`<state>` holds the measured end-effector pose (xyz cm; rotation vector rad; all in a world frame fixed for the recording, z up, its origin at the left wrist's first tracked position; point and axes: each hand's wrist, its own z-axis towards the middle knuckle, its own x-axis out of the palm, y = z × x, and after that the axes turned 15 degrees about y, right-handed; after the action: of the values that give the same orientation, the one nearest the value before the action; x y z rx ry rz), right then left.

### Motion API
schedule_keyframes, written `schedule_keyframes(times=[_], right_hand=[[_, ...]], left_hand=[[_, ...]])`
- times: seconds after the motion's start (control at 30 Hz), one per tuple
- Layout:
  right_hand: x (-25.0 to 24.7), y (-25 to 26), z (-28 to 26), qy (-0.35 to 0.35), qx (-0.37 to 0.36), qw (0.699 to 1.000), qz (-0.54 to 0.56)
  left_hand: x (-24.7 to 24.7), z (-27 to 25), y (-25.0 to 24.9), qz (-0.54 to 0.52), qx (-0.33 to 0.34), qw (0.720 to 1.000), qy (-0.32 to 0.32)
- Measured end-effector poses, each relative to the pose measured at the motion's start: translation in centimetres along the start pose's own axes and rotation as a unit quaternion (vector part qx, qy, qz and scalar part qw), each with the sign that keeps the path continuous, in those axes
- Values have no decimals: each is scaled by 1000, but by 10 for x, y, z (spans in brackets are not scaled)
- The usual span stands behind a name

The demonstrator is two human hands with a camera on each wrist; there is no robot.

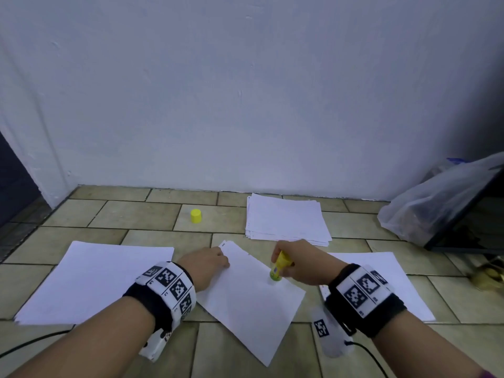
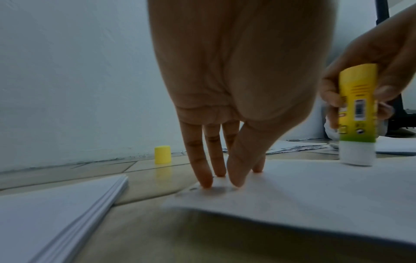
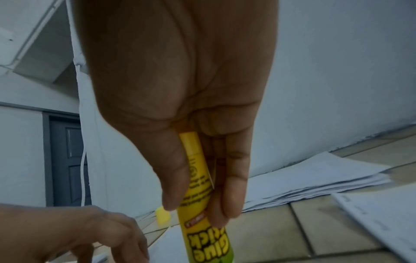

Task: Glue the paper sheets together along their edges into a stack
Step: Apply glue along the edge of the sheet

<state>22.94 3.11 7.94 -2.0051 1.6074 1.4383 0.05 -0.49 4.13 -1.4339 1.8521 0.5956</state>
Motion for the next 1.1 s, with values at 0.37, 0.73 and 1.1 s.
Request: schedule_keyframes(times=[0.37,0.73,1.1], right_hand=[[-10,-24,-36,9,32,998,55],[-10,8,23,5,-141,670,729],[-14,49,144,-210,22,936,280]], left_hand=[[8,-3,8,-54,-12,998,-12],[16,-6,16,-74,-36,996,-33],[24,-6,26,-106,-33,993,-48]])
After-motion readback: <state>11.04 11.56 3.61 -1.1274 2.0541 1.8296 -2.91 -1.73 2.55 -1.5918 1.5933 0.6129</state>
